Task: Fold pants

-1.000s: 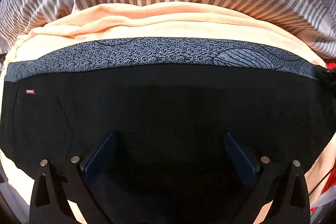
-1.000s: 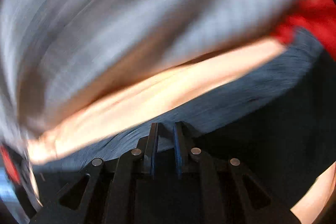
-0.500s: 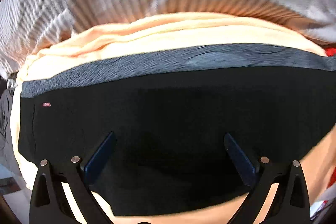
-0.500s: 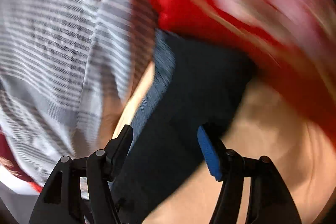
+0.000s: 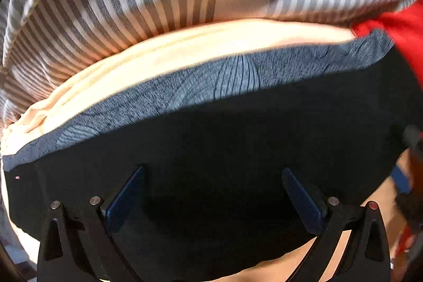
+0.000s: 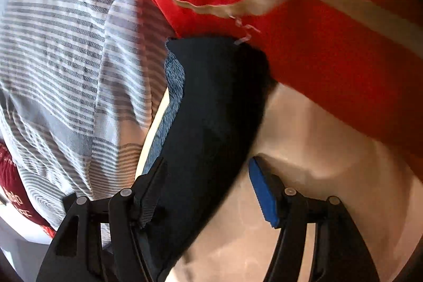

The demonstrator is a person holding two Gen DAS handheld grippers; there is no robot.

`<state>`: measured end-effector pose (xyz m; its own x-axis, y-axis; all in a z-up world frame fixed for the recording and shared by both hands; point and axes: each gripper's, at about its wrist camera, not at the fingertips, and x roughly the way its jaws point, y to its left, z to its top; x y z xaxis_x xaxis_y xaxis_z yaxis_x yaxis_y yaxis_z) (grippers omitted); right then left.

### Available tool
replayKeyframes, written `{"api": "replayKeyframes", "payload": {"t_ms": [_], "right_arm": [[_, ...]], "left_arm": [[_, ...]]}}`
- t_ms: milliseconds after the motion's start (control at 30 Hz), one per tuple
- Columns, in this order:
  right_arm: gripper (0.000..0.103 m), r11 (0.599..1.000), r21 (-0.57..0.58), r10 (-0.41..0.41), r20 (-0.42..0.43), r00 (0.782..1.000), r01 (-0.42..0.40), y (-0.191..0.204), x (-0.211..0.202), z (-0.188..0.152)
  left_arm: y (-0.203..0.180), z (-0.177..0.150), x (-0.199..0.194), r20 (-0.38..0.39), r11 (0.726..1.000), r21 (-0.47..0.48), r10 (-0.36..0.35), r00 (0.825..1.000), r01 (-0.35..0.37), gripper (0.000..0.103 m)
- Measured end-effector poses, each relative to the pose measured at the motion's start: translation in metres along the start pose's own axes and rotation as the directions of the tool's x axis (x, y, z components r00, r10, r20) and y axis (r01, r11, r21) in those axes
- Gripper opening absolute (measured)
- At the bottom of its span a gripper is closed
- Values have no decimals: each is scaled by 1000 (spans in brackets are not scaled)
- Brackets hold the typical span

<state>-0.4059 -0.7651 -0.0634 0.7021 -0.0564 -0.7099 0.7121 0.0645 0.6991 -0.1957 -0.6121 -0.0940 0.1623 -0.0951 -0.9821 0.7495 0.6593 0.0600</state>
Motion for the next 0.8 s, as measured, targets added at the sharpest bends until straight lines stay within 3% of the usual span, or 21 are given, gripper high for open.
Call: {"api": "replayKeyframes", "payload": {"t_ms": [300, 333, 367, 400, 433, 467, 500, 667, 733, 800], "right_arm": [[73, 997, -61, 49, -3, 999, -49, 26, 31, 20], [70, 996, -79, 28, -25, 999, -30, 29, 36, 23], [52, 996, -93, 3, -43, 999, -7, 32, 37, 24], [32, 993, -109, -42, -68, 997, 35, 36, 41, 26], [15, 992, -120, -57, -83, 995, 47, 39, 40, 28], [15, 992, -123, -32, -82, 996, 21, 42, 35, 28], [15, 988, -154, -35, -80, 996, 22, 49, 31, 28], [15, 966, -258, -18, -84, 996, -4, 73, 19, 24], [15, 963, -269, -10, -89, 996, -14, 76, 18, 23], [15, 960, -279, -19, -93, 995, -7, 78, 20, 22]], "left_arm": [[-7, -4, 0, -4, 1000, 3, -22, 1000, 22, 103], [-9, -2, -2, -16, 1000, 3, -20, 1000, 21, 103], [-9, -1, -3, -27, 1000, -2, -22, 999, 22, 93], [-10, 2, -10, -24, 1000, -9, -18, 1000, 18, 74], [-10, 7, -18, -16, 1000, -12, -13, 1000, 13, 63], [-11, 15, -24, -6, 1000, -22, -15, 1000, 15, 49], [-10, 21, -28, -2, 999, -38, -25, 1000, 25, 47], [-11, 58, -20, 26, 991, -127, -36, 999, 39, 47], [-19, 64, 1, -4, 994, -104, -17, 1000, 17, 47], [-34, 61, 1, 67, 998, -41, 53, 996, -51, 47]]}}
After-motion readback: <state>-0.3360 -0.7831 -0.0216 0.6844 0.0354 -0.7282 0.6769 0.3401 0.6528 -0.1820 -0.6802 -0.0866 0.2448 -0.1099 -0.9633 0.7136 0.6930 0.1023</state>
